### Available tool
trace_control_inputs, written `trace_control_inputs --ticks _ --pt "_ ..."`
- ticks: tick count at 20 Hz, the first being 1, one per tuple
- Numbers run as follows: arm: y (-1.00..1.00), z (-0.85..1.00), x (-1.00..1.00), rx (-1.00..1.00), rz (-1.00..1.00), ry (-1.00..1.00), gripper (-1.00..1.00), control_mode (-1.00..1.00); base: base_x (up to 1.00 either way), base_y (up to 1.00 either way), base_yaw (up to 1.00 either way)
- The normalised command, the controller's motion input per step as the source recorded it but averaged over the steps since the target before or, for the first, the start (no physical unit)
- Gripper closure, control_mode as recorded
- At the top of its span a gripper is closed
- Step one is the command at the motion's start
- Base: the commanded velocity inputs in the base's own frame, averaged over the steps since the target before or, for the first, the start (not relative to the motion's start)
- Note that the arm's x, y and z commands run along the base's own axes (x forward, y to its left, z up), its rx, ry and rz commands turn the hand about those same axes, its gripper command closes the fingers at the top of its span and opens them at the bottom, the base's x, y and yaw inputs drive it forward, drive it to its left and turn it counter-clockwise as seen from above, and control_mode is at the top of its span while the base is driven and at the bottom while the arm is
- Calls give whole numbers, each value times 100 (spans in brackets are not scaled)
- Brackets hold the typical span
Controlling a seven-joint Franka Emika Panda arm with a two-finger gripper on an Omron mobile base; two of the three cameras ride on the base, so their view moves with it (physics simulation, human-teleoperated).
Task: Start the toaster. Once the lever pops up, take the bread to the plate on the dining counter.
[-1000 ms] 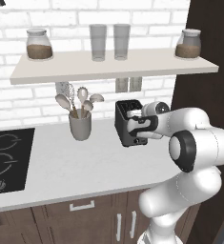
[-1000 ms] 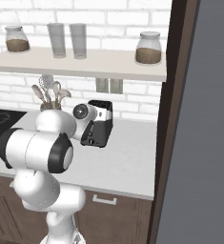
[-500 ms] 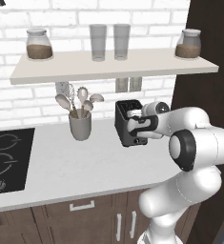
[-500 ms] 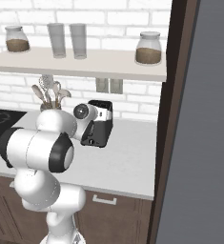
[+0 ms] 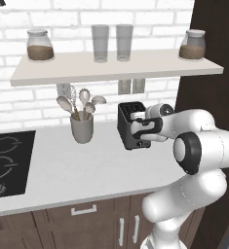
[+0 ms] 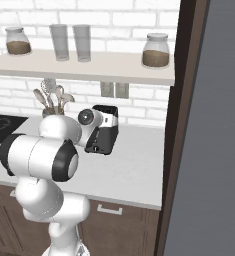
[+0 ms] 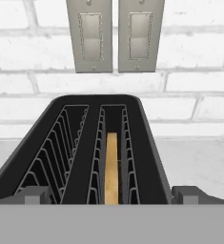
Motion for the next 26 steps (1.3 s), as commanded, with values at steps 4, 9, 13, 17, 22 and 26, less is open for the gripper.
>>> trace_control_inputs --ticks 4,9,13,17,22,26 --pt "0 0 0 0 0 0 -100 -100 0 0 0" --pt "0 0 0 0 0 0 -100 -100 0 0 0" --pt "0 0 0 0 0 0 -100 -100 0 0 0" --pt "0 0 0 0 0 0 -100 -100 0 0 0" --pt "0 0 0 0 0 0 -100 -100 0 0 0" --pt "0 0 0 0 0 0 -100 -100 0 0 0"
